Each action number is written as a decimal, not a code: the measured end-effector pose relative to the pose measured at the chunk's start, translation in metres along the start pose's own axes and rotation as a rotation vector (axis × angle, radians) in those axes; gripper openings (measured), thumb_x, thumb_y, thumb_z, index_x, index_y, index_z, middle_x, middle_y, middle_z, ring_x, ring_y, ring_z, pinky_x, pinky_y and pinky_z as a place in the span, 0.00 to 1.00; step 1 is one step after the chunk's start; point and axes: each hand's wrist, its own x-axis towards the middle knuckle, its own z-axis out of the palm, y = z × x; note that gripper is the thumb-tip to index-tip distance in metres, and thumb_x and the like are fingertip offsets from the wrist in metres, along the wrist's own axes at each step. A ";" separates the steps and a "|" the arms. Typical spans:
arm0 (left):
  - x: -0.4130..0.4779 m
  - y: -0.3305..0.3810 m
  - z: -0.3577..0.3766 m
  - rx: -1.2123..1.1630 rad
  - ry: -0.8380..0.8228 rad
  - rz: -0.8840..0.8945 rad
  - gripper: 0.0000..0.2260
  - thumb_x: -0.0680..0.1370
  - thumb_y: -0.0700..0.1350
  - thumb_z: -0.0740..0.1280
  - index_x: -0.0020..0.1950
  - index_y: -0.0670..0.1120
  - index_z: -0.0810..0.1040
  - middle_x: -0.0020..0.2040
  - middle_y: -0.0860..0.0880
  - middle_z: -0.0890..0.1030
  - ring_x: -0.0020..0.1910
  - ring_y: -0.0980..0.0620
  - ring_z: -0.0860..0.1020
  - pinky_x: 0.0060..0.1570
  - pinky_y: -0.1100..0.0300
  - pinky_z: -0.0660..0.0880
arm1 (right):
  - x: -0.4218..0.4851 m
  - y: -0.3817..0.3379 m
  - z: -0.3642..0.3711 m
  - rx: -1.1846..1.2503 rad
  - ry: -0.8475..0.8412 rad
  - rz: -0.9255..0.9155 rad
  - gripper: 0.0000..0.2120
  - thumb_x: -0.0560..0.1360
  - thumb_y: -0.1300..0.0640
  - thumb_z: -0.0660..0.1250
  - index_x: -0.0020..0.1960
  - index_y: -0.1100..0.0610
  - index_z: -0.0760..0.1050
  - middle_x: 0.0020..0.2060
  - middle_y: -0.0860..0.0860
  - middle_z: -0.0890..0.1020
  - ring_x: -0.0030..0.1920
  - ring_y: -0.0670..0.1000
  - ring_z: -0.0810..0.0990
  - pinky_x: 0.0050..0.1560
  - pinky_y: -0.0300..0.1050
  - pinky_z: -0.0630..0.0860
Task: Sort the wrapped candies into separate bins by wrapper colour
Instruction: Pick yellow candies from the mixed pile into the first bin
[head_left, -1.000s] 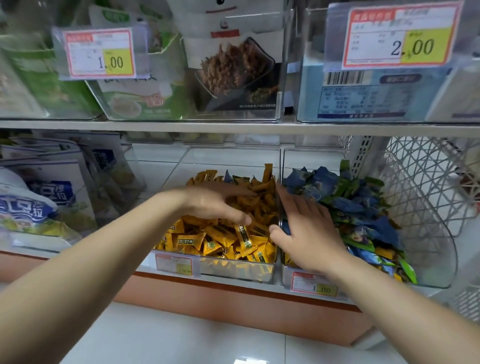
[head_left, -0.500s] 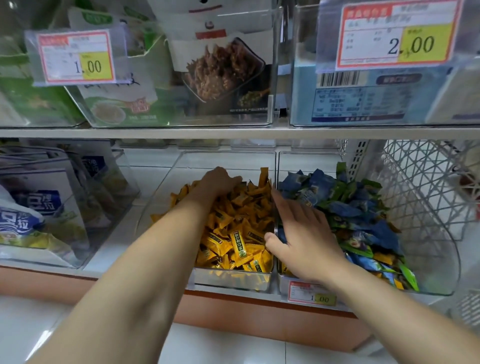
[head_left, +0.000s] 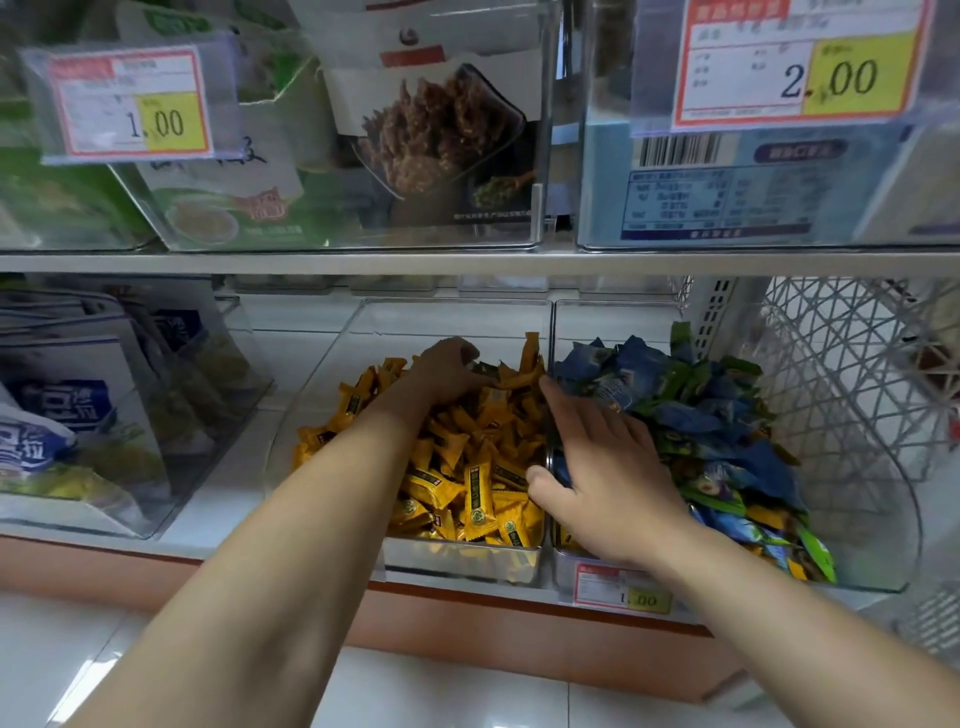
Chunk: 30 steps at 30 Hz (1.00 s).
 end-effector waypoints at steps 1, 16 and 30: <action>0.000 0.001 -0.001 0.012 -0.034 0.011 0.24 0.76 0.48 0.72 0.69 0.41 0.74 0.68 0.42 0.75 0.64 0.46 0.74 0.61 0.55 0.70 | 0.000 0.000 0.000 0.001 0.001 -0.001 0.40 0.72 0.35 0.50 0.80 0.47 0.44 0.71 0.48 0.66 0.70 0.52 0.64 0.72 0.51 0.56; 0.005 0.009 0.002 0.067 -0.261 0.148 0.21 0.79 0.43 0.68 0.72 0.56 0.73 0.68 0.45 0.75 0.63 0.45 0.75 0.61 0.49 0.74 | 0.002 0.003 0.004 0.014 0.028 -0.008 0.41 0.70 0.33 0.50 0.79 0.46 0.46 0.70 0.47 0.67 0.69 0.51 0.66 0.70 0.50 0.59; -0.027 0.014 -0.039 -0.019 0.307 0.158 0.05 0.73 0.48 0.76 0.47 0.51 0.85 0.44 0.55 0.84 0.42 0.61 0.79 0.43 0.69 0.71 | 0.002 0.003 -0.005 0.055 -0.072 0.017 0.43 0.69 0.30 0.50 0.79 0.44 0.40 0.74 0.50 0.65 0.72 0.55 0.64 0.72 0.53 0.59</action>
